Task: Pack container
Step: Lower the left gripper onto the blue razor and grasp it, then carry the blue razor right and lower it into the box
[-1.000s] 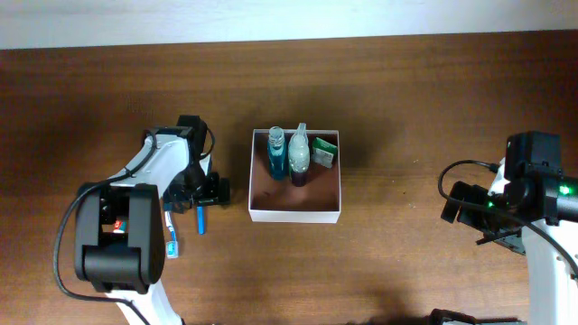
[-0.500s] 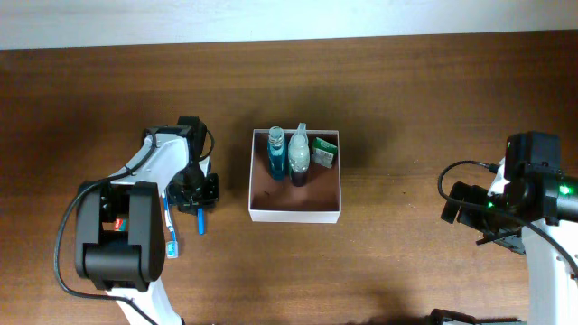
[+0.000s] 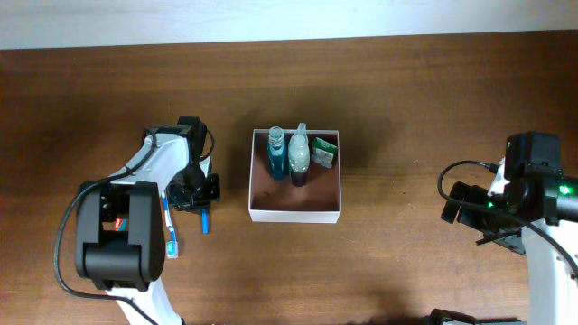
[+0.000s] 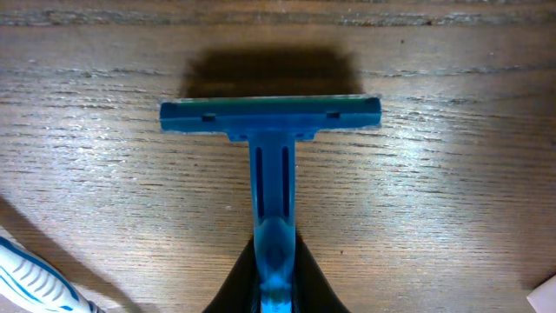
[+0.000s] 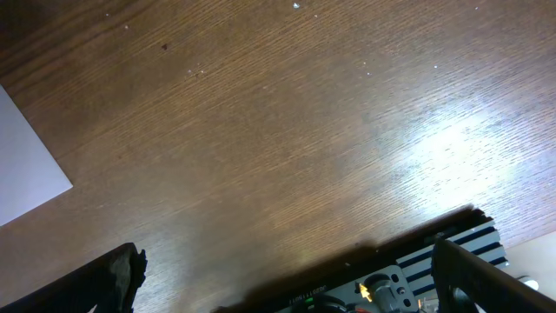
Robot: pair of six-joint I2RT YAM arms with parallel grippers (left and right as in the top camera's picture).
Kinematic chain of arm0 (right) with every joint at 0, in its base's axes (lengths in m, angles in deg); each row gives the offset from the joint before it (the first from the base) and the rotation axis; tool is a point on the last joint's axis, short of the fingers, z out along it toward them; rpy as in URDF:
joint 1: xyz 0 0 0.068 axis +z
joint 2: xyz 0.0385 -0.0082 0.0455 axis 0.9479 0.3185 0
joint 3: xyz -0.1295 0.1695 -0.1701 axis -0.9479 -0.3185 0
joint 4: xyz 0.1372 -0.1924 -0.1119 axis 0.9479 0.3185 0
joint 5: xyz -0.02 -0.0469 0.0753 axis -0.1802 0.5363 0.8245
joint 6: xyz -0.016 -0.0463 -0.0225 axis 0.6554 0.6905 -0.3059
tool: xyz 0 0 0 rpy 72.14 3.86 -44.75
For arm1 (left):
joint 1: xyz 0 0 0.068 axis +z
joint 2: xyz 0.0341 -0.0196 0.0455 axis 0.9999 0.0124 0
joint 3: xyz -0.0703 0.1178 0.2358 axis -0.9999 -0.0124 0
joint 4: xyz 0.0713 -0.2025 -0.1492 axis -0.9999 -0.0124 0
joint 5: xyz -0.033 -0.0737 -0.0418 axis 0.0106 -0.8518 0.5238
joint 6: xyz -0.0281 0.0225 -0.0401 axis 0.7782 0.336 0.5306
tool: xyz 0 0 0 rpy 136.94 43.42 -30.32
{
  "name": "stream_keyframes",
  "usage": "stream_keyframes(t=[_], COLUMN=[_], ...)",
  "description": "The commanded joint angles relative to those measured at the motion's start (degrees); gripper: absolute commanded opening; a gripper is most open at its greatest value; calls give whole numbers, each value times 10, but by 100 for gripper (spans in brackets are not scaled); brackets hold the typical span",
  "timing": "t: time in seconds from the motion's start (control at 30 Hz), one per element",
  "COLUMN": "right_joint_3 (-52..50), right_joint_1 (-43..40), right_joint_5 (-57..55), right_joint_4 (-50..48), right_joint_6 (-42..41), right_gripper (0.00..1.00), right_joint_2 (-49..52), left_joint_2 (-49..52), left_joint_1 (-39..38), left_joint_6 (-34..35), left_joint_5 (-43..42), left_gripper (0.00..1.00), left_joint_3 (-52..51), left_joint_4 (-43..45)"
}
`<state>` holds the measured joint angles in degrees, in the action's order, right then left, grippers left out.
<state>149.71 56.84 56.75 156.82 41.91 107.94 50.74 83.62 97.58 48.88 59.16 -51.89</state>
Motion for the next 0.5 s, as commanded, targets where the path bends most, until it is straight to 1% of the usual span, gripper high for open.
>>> stream_keyframes(t=[0.0, 0.13, 0.27, 0.3, 0.33, 0.47], right_joint_3=[-1, -1, -1, -1, -1, -1], right_joint_1=[-5, -5, -5, -5, -5, -5], right_joint_5=[3, 3, 3, 3, 3, 3], right_joint_4=[0, 0, -1, -2, -3, -5], right_joint_6=[4, 6, 6, 6, 6, 6], right_gripper=[99, 98, 99, 99, 99, 99], right_joint_2=[0, 0, 0, 0, 0, 0], left_joint_2=[16, -65, -173, -207, -248, -309], left_joint_1=[-2, -12, -53, -74, -108, -203], left_joint_6=[-3, -3, -9, -24, -57, -189], left_joint_5=[11, 11, 20, 29, 40, 45], left_gripper=[1, 1, 0, 1, 1, 1], left_joint_3=[21, 75, 93, 93, 93, 93], left_joint_4=[-9, -35, -11, 5, 26, 61])
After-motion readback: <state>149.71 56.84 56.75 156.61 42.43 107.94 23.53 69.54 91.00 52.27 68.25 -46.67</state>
